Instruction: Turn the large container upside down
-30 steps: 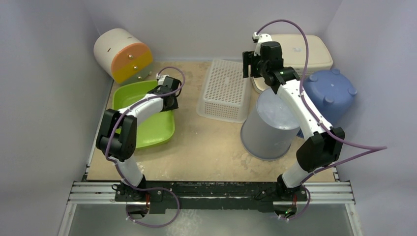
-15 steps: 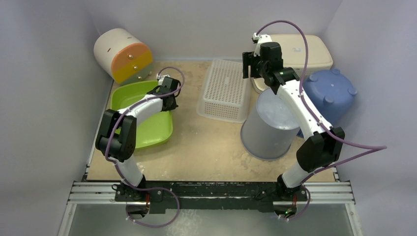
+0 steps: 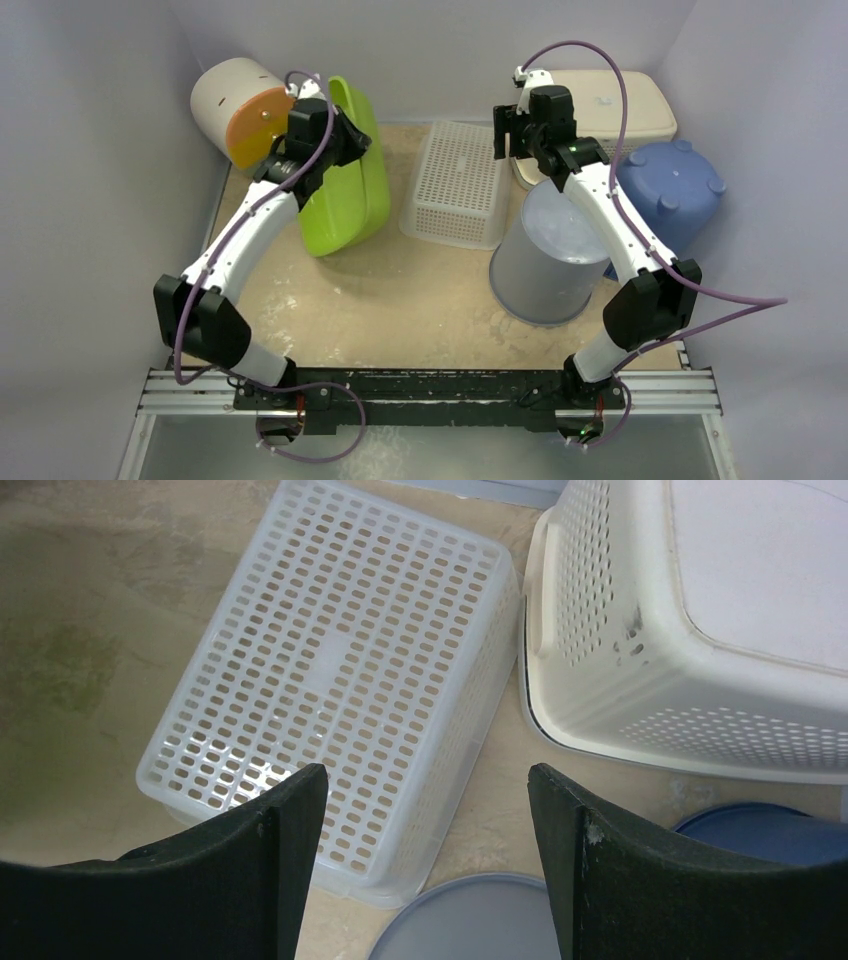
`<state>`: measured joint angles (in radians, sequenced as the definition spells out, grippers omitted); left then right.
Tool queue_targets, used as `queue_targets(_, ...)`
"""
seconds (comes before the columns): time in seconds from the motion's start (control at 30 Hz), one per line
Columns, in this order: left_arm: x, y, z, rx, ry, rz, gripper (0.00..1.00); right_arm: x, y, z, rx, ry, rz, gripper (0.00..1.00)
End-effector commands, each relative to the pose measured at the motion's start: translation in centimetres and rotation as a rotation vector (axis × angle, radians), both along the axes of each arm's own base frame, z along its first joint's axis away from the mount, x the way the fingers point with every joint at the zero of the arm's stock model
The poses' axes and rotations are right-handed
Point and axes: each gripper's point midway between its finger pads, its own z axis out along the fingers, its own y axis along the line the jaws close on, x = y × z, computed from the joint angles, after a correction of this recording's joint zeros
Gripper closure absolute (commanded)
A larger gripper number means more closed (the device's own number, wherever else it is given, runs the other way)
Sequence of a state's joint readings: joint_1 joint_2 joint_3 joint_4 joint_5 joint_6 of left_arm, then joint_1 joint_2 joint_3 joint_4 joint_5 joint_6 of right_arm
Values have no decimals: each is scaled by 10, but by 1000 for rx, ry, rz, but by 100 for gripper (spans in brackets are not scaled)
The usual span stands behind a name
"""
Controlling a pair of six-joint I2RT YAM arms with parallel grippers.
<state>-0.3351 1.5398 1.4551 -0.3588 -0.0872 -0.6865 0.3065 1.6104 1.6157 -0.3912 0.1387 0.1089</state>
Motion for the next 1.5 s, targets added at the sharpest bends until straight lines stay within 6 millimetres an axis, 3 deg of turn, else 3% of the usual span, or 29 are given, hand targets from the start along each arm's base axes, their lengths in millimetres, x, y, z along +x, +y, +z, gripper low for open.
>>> queue_targets(0.0, -6, -18, 73, -226, -189, -51, 100, 2, -1, 34, 24, -79, -2, 24)
queue_targets(0.07, -7, -18, 70, -304, -195, -54, 100, 2, -1, 34, 25, -80, -2, 24)
queue_targets(0.2, -14, -24, 33, -424, -152, -78, 100, 1, -3, 36, 19, -85, -8, 25)
queue_targets(0.3, -14, -34, 26, -516, -158, -104, 100, -1, -6, 36, 11, -87, -17, 25)
queue_targets(0.5, -11, -51, 50, -665, -228, -188, 100, -3, -7, 36, 11, -89, -19, 25)
queue_targets(0.67, -17, -58, 91, -914, -337, -264, 100, -3, -9, 34, 6, -84, -26, 25)
queue_targets(0.8, -20, -55, 104, -1109, -349, -283, 100, -3, -8, 33, 7, -82, -25, 25)
queue_targets(0.9, -19, -50, 88, -1165, -311, -245, 100, -4, -10, 34, 0, -84, -27, 25)
queue_targets(1.0, -16, -40, 54, -1141, -226, -152, 100, -5, -11, 32, -4, -83, -32, 25)
queue_targets(1.2, -22, 6, -23, -873, -60, 73, 100, -4, -10, 28, -3, -75, -29, 25)
queue_targets(1.4, -40, 56, -74, -615, 81, 243, 78, -1, -6, 25, 4, -67, -13, 25)
queue_targets(1.47, -46, 65, -87, -574, 109, 267, 76, -1, -4, 23, 9, -62, -6, 25)
